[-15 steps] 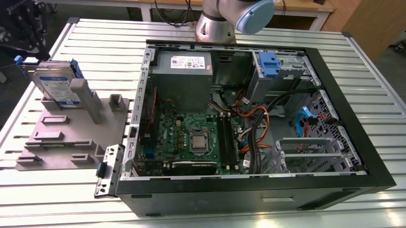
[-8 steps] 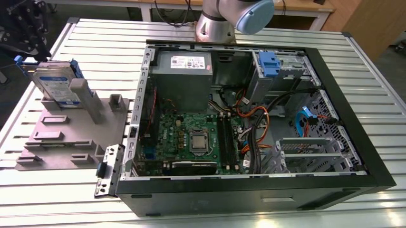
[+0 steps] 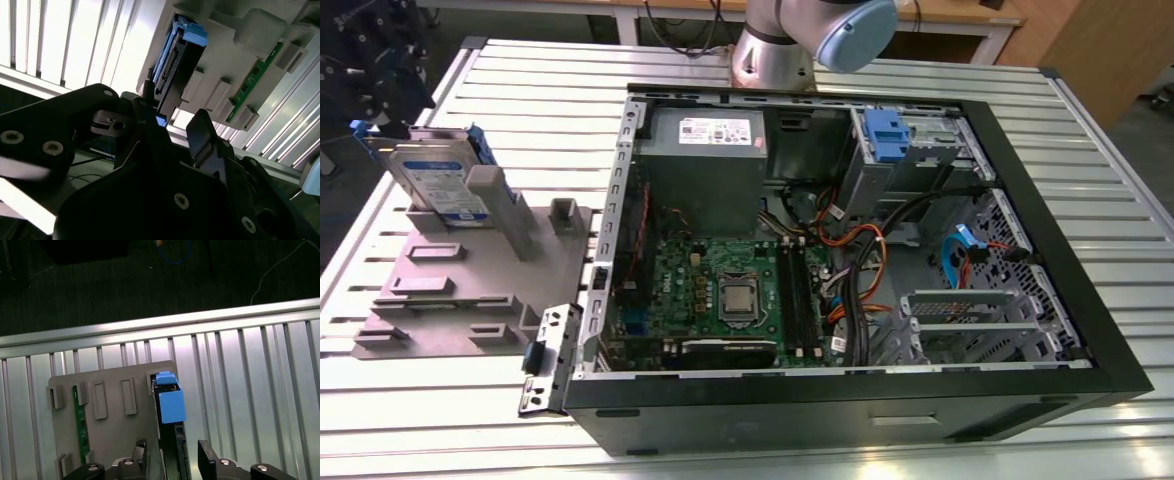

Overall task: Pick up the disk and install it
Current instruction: 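Pick up the disk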

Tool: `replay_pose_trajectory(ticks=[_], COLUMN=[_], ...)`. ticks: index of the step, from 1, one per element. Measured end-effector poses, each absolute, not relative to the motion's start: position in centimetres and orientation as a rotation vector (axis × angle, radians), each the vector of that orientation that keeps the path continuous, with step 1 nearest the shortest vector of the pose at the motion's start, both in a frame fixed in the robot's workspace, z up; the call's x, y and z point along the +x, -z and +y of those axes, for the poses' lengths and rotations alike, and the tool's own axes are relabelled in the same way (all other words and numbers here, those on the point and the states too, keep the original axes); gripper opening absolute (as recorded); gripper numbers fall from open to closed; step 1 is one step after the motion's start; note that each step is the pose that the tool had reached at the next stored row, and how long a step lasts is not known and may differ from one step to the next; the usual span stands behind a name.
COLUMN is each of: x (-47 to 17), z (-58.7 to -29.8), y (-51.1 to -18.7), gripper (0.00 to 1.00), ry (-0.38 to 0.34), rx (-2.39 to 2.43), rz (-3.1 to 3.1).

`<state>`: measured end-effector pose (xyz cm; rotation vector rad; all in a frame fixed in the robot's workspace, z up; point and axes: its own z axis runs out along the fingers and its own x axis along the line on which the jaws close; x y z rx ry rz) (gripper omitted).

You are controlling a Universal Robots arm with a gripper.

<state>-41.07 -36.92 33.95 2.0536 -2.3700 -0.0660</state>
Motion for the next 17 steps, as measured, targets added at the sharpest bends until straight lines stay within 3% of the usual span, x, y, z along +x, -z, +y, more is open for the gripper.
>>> replay_pose_trajectory(ticks=[3, 4, 17], x=[-41.07, -41.06, -41.07], z=[-36.92, -36.92, -36.92], y=[-33.95, -33.94, -33.73], gripper=[0.58, 0.65, 0.65], ry=[0.066, 0.066, 0.066], rx=[2.054, 2.054, 2.054], rz=[-2.37, -2.37, -2.37])
